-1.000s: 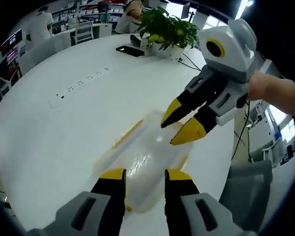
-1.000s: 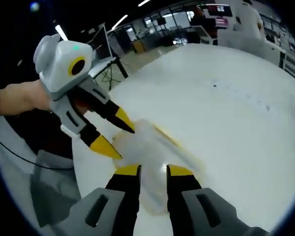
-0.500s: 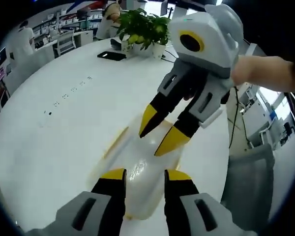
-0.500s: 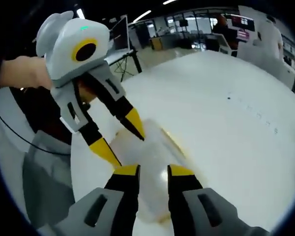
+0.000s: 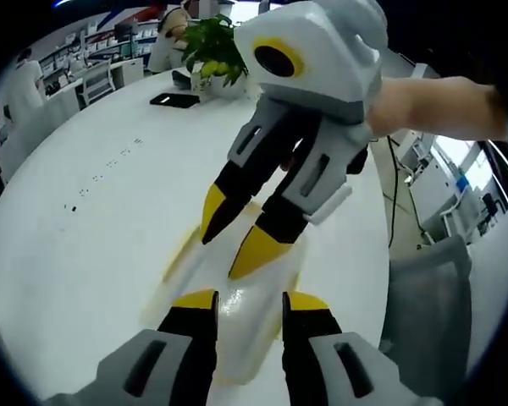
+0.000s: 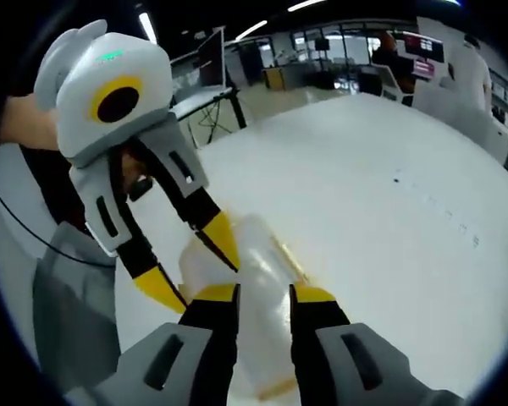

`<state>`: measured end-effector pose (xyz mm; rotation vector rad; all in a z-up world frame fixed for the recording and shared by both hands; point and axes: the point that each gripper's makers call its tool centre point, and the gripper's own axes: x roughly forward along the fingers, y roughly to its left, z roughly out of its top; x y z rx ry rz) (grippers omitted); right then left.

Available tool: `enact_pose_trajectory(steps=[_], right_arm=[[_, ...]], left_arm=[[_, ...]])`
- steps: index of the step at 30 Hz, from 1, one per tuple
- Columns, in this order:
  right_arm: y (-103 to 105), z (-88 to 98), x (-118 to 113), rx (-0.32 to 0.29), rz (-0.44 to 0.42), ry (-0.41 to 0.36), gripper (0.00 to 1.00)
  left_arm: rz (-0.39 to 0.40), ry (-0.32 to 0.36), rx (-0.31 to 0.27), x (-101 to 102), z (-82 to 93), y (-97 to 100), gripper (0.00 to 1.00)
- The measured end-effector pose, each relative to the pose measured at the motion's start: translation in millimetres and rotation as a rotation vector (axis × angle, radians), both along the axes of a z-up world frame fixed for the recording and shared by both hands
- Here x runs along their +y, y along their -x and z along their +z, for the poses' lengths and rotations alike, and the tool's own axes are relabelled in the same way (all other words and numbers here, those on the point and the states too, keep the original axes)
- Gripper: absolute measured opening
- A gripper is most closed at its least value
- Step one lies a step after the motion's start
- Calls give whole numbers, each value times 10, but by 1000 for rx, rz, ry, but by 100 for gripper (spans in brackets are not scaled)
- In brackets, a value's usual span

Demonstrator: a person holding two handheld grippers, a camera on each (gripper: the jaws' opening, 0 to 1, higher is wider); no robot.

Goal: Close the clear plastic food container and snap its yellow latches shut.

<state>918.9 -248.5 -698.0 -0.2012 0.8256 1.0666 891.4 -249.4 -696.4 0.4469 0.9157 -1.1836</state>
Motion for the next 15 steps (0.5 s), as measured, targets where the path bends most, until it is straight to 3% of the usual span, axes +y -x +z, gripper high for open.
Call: enact_pose_trajectory(steps=[15], right_arm=[[-73, 2, 16, 3, 2, -7, 22]], left_arm=[[-30, 14, 11, -94, -4, 67, 24]])
